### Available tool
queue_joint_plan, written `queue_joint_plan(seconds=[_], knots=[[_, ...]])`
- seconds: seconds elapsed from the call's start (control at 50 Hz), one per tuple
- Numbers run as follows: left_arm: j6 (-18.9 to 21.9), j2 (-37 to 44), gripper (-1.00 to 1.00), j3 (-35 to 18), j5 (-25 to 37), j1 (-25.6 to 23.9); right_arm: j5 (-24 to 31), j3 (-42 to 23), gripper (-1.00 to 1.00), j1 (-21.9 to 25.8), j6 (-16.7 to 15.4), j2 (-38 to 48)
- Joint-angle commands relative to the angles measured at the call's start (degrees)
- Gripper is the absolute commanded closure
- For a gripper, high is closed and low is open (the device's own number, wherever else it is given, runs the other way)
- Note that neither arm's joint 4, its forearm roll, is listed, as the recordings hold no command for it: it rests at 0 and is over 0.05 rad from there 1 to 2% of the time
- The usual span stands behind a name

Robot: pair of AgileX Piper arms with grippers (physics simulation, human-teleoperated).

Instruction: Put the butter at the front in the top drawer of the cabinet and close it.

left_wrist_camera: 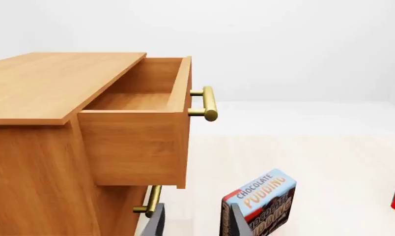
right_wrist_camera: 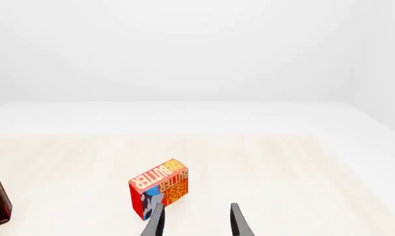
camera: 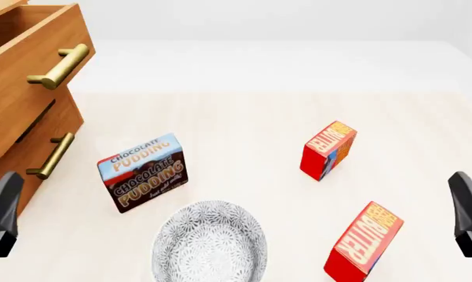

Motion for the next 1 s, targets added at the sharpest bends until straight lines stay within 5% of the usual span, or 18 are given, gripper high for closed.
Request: queue_joint_plan(seconds=[0.02, 0.6, 0.62, 0.72, 0.82, 0.86, 1.0], knots=[[0.01, 0.27, -1.0, -0.14, -0.08, 0.0, -0.11, -0.19, -1.0, 0.0, -0.07, 0.29], [-0.4, -0.14, -1.0, -0.72, 0.25, 1.28, -0.35, -0.13, -1.0, 0.01, -0.14, 0.43], [-3.62, -0.13, -1.0, -2.03, 0.79, 1.67, -0.35, -0.13, -1.0, 0.01, -0.14, 0.43], [-5.87, -0.12, -1.0, -3.92, 3.12, 0.39, -0.35, -0.13, -1.0, 0.01, -0.13, 0.42], [0.4, 5.88, -1.0, -9.15, 7.62, 0.42, -0.35, -0.13, -1.0, 0.01, -0.13, 0.44], [-4.56, 1.02, -1.0, -11.66, 12.19, -1.12, -0.35, -0.13, -1.0, 0.01, -0.13, 0.43], [-4.74, 2.31, -1.0, -17.49, 18.68, -1.68, -0.35, -0.13, -1.0, 0.01, -0.14, 0.43]])
